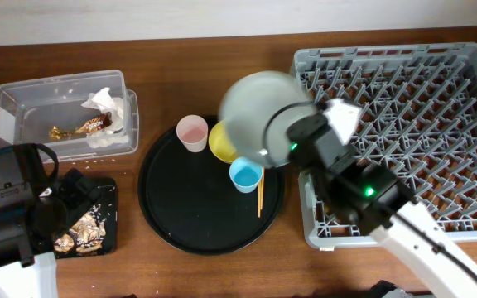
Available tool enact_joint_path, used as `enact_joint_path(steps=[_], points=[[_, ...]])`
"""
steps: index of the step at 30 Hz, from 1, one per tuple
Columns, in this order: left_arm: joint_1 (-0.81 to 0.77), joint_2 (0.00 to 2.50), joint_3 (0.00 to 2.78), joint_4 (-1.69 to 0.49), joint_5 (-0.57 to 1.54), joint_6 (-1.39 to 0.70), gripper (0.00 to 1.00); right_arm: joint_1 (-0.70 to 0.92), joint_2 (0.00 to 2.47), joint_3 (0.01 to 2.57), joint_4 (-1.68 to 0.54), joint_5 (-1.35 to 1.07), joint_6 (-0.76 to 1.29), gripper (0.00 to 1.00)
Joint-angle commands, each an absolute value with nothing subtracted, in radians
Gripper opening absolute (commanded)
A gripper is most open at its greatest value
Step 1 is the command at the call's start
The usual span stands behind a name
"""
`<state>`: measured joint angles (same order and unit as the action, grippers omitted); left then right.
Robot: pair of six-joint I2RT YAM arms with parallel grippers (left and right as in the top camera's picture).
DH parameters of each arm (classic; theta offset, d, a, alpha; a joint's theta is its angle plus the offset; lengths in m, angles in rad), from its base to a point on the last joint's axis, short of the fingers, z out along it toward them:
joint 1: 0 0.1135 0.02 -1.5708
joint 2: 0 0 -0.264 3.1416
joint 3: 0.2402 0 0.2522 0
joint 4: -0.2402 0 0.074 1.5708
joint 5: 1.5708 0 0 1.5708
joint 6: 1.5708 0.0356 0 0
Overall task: Sort waste into correct bins and load items into the dishwasher rack
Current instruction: 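Place the white plate upright in the back of the dish rack, then grasp the blue cup on the round tray with the right gripper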
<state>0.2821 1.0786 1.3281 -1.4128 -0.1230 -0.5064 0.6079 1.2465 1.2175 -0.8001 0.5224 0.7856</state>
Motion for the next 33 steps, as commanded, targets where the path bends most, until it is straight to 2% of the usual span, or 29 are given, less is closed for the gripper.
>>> enact_joint_path(steps=[1, 7, 10, 14, 24, 27, 28, 30, 33], points=[[0.287, 1.074, 1.344, -1.412, -0.12, -0.511, 0.99, 0.447, 1.284, 1.223, -0.793, 0.71, 0.763, 0.04], [0.287, 1.074, 1.344, -1.412, -0.12, -0.511, 0.99, 0.313, 1.438, 1.223, -0.673, 0.9, 0.741, 0.04], [0.287, 1.074, 1.344, -1.412, -0.12, -0.511, 0.99, 0.314, 1.57, 1.223, -0.492, 0.931, 0.556, 0.04], [0.287, 1.074, 1.344, -1.412, -0.12, -0.511, 0.99, 0.314, 1.71, 1.223, -0.321, 1.063, 0.417, 0.04], [0.287, 1.074, 1.344, -1.412, -0.12, -0.511, 0.99, 0.341, 1.748, 1.223, -0.246, 1.11, 0.315, 0.05], [0.287, 1.074, 1.344, -1.412, -0.12, -0.511, 0.99, 0.4, 1.747, 1.223, -0.246, 1.073, 0.273, 0.17], [0.287, 1.074, 1.344, -1.411, -0.12, -0.511, 0.99, 0.424, 1.747, 1.223, -0.245, 1.057, 0.269, 0.31], [0.287, 1.074, 1.344, -1.412, -0.12, -0.511, 0.99, 0.463, 1.747, 1.224, -0.245, 1.043, 0.269, 0.66], [0.287, 1.074, 1.344, -1.412, -0.12, -0.511, 0.99, 0.471, 1.725, 1.239, -0.292, 1.002, 0.27, 0.76]])
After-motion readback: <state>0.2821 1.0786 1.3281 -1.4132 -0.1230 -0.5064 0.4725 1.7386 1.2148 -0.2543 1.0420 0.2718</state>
